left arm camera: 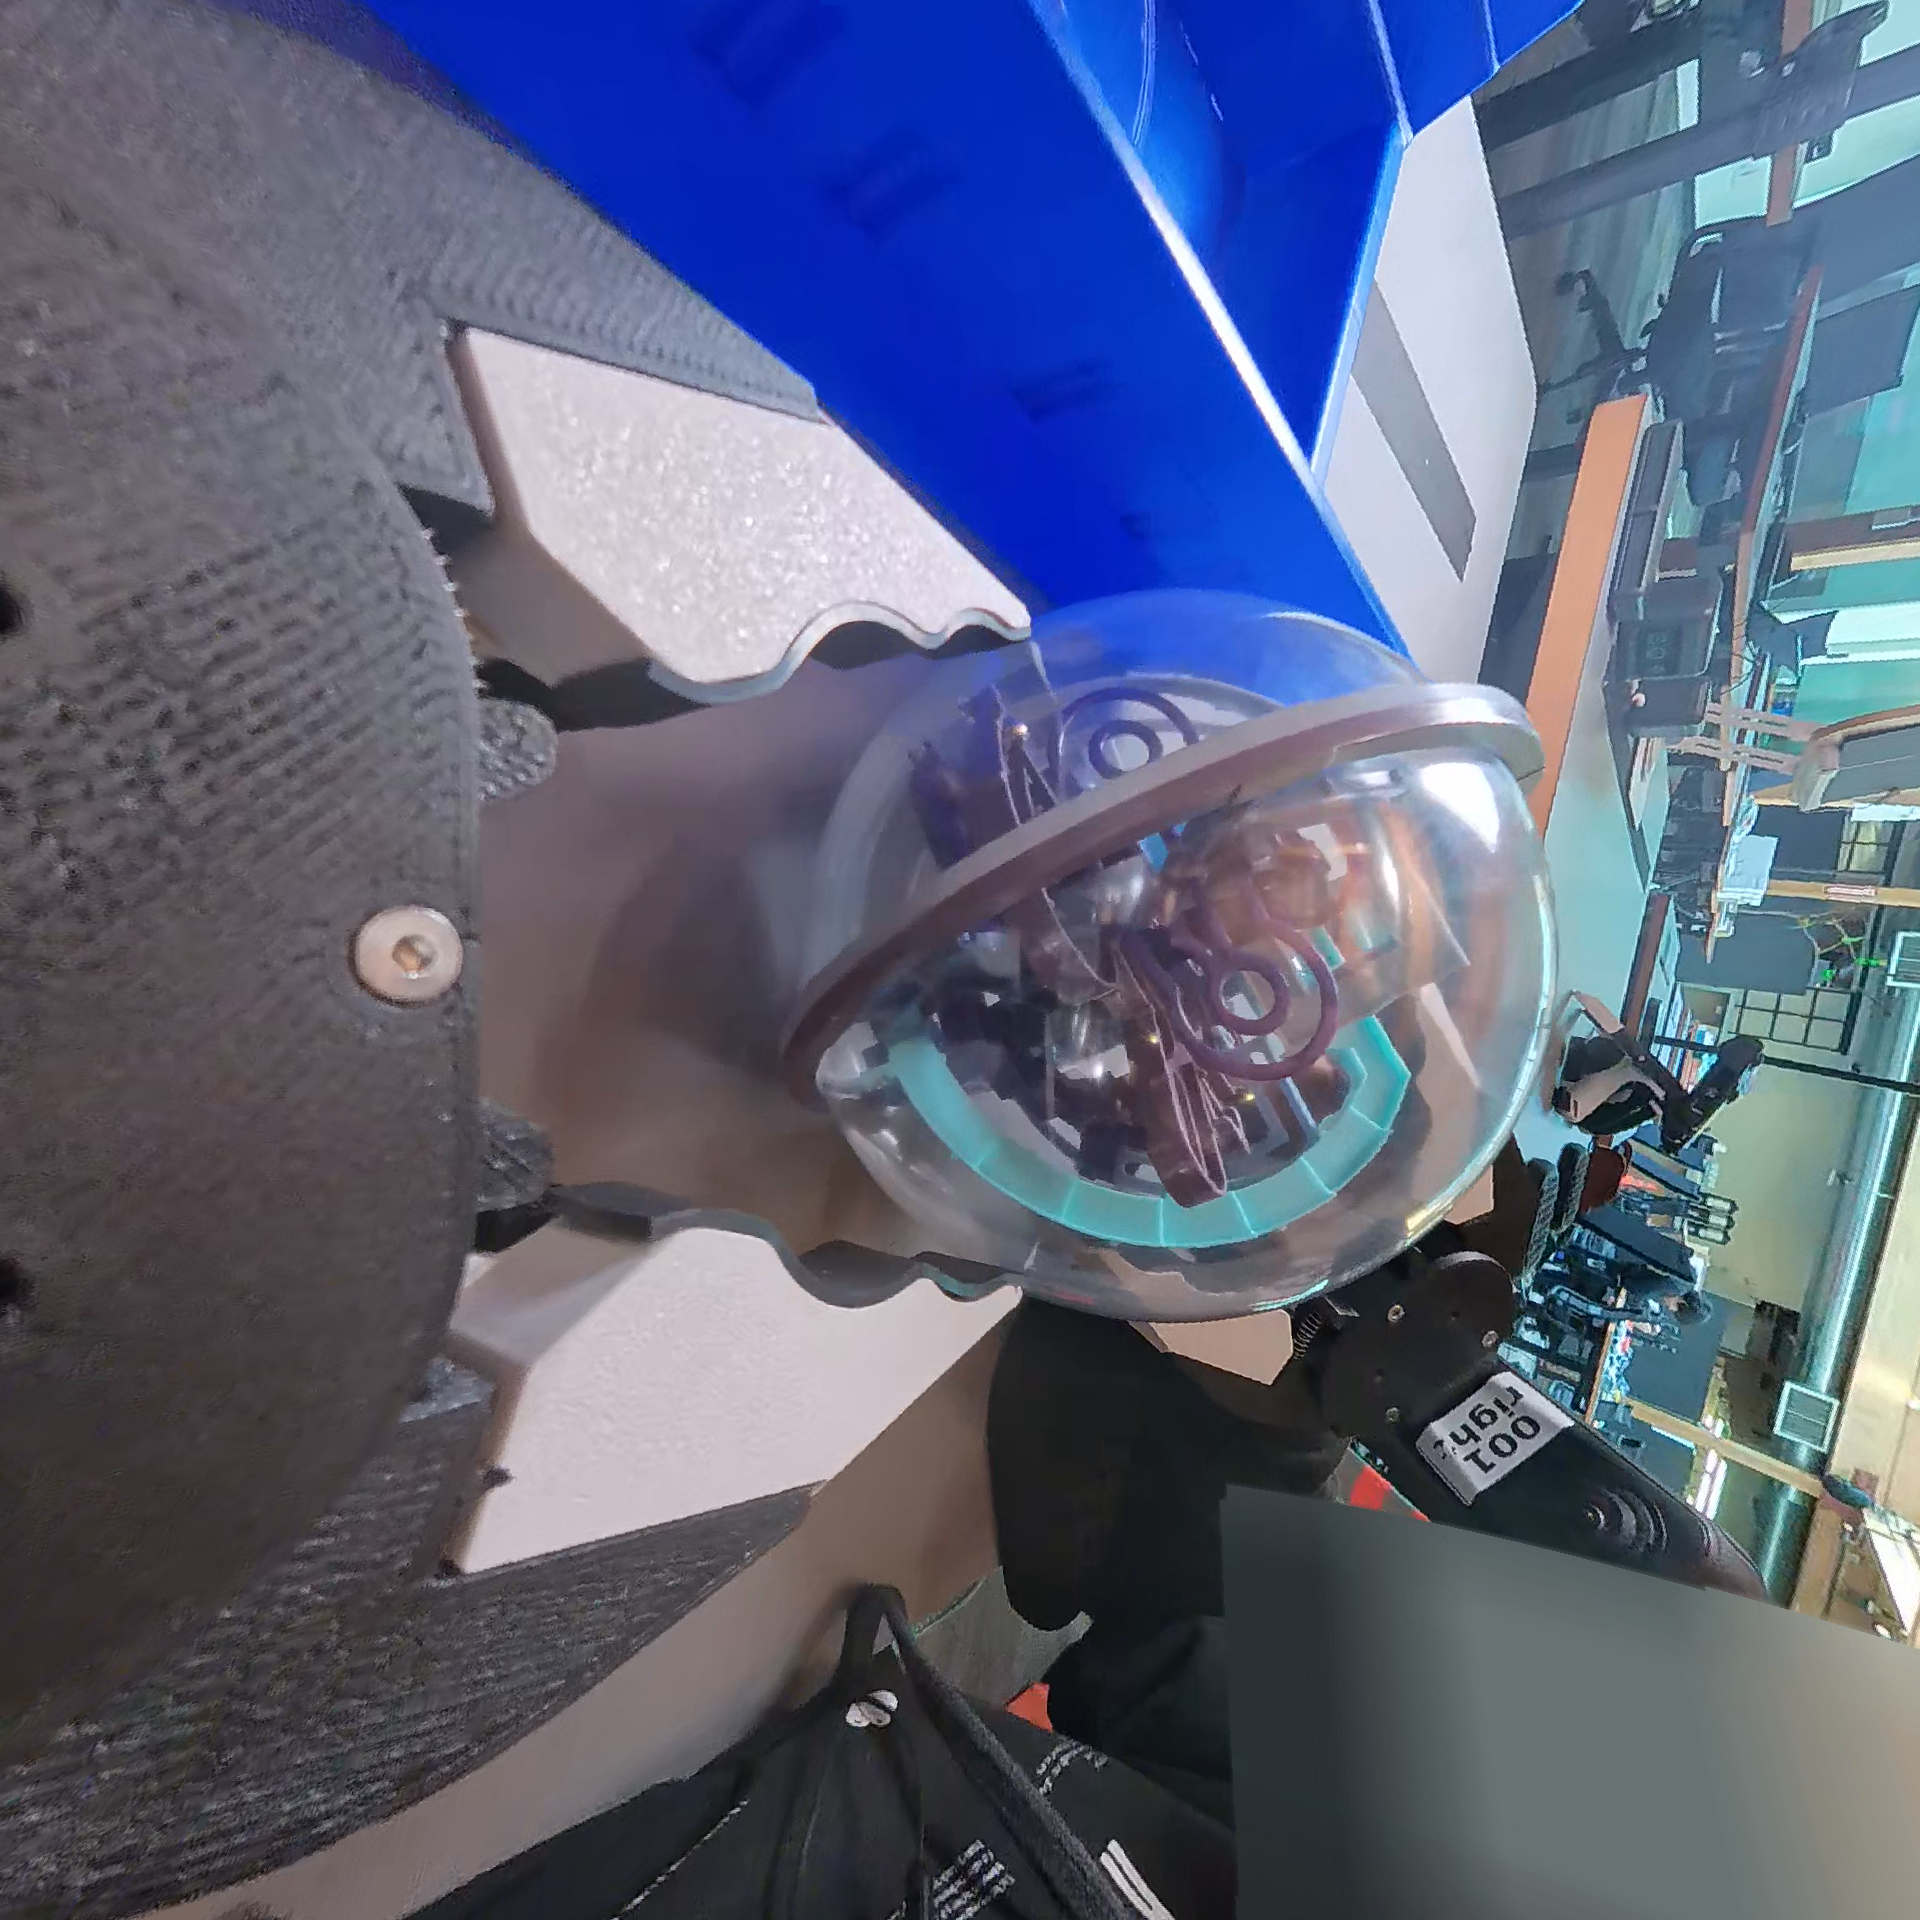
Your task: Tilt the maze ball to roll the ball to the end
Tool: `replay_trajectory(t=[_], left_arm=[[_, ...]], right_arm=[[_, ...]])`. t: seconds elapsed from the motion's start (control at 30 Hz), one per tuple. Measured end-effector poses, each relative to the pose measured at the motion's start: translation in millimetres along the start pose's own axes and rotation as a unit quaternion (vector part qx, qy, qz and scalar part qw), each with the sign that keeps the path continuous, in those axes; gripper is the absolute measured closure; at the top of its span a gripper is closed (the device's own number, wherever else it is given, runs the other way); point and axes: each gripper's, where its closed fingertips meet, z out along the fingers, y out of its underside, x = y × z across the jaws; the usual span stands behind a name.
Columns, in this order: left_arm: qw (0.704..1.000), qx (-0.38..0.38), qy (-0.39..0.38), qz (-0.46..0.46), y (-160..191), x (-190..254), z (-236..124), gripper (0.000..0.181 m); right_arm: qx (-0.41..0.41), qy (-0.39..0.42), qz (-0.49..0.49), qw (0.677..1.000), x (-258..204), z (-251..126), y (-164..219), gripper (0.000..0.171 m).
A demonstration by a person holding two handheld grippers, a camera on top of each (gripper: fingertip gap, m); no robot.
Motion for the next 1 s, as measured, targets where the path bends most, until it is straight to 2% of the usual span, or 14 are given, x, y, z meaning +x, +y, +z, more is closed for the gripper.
replay_trajectory(t=[0.17, 0.47, 0.63, 0.83, 1.0], left_arm=[[1.000, -0.001, 0.010, -0.017, 4, -2, -4, 0.069], [0.994, 0.024, 0.036, -0.101, 1, -15, -3, 0.075], [0.992, 0.046, 0.009, -0.118, -7, -27, -5, 0.083], [0.998, 0.053, -0.040, 0.016, -22, -17, 3, 0.057], [0.998, 0.019, -0.060, 0.009, -15, -22, 20, 0.048]], right_arm=[[0.012, 0.003, 0.005, 1.000, -1, 1, -5, 0.050], [0.032, 0.007, 0.065, 0.997, 9, 4, -5, 0.052], [0.037, 0.015, 0.096, 0.995, 19, 4, 0, 0.055], [0.044, 0.009, 0.116, 0.992, 19, 6, -2, 0.055], [0.058, -0.004, 0.156, 0.986, 21, 7, -3, 0.056]])
